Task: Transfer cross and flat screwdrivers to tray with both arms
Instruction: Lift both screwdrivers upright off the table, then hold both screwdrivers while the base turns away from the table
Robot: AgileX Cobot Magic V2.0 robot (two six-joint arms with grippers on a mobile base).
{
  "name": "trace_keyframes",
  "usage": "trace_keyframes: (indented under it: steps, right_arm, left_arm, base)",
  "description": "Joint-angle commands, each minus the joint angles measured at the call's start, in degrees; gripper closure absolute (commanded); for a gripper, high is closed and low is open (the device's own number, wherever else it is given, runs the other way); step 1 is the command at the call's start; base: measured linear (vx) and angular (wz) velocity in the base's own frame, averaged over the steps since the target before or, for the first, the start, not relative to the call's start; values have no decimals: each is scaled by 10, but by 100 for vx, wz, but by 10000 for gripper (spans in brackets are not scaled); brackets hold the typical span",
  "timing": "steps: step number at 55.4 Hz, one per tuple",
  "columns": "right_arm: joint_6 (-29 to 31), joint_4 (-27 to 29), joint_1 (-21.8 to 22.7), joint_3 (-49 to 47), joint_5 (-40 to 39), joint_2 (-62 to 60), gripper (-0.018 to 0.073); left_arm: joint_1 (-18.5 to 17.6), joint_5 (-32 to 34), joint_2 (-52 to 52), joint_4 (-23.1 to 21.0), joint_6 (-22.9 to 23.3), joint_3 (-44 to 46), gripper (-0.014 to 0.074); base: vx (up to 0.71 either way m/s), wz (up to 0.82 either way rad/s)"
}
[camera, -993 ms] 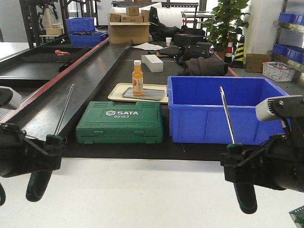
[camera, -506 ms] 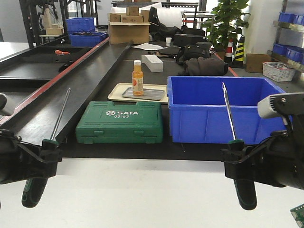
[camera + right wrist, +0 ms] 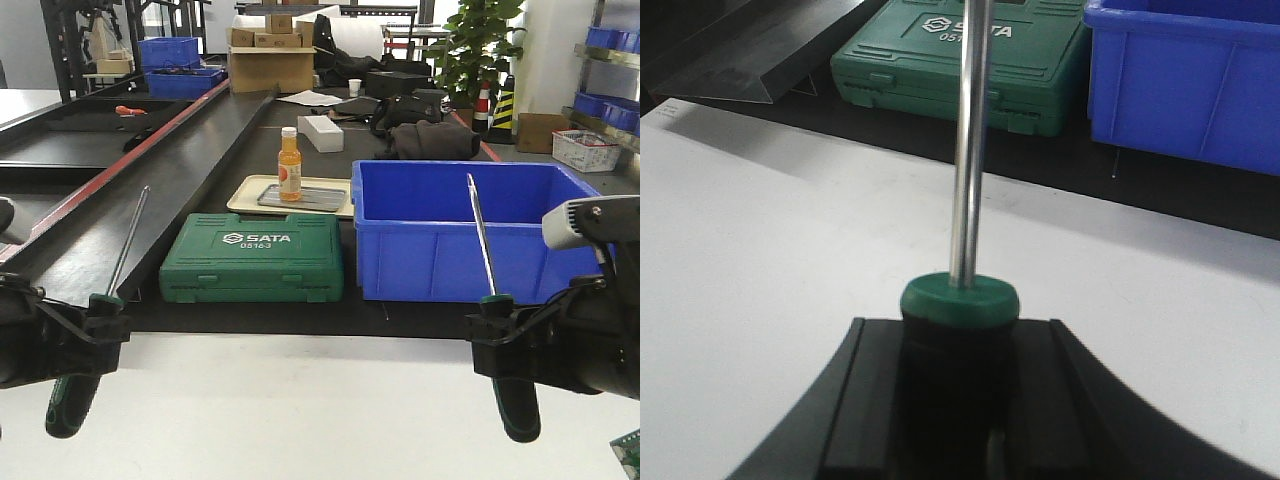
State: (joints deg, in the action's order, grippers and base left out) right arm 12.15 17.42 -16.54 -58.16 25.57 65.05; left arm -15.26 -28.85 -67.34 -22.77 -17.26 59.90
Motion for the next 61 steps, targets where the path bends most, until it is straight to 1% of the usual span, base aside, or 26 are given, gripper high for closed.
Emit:
trace_keyframes:
  steps: [1,26,61]
  right_arm:
    - [3,3,0,-19,-50,-14,567]
    - [3,3,0,-19,-50,-14,567]
    - [3,3,0,-19,-50,-14,567]
  left_arm:
    - [-3,43,15,-11,6,18,595]
    - [-3,44,14,-11,6,18,594]
    - [-3,44,14,-11,6,18,594]
  base:
    - [0,0]
    - [-3,-5]
    - [-17,-24]
